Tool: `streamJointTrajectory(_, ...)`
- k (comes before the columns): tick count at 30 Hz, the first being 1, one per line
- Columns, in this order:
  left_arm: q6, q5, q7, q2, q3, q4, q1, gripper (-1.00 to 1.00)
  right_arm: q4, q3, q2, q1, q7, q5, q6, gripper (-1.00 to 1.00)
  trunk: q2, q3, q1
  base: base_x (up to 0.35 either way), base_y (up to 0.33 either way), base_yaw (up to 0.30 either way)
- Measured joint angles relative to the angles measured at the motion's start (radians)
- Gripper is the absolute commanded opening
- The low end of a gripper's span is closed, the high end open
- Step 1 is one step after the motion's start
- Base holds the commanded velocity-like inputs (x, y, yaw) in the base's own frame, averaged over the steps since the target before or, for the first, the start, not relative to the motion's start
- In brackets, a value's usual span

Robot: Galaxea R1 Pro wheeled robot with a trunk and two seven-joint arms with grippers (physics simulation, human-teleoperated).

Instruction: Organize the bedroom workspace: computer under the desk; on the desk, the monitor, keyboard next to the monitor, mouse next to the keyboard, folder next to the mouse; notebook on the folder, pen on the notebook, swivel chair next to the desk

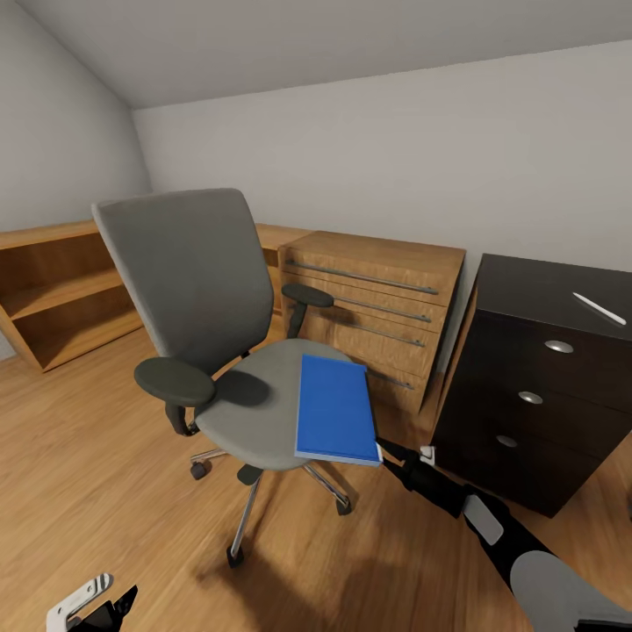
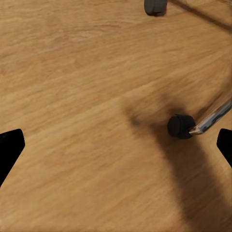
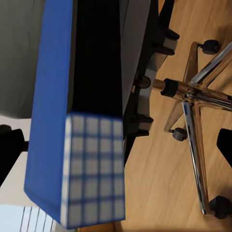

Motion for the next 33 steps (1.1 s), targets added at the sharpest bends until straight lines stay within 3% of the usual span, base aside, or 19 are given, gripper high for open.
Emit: streamJointTrajectory(33,-0.001,0.0,-0.003,0.0,0.0,0.0,0.0,1.0,0.001,0.008,0.007,0.0,-0.002,0.001,0.0,1.0,0.0,0.0,0.0,0.0,0.006,0.0)
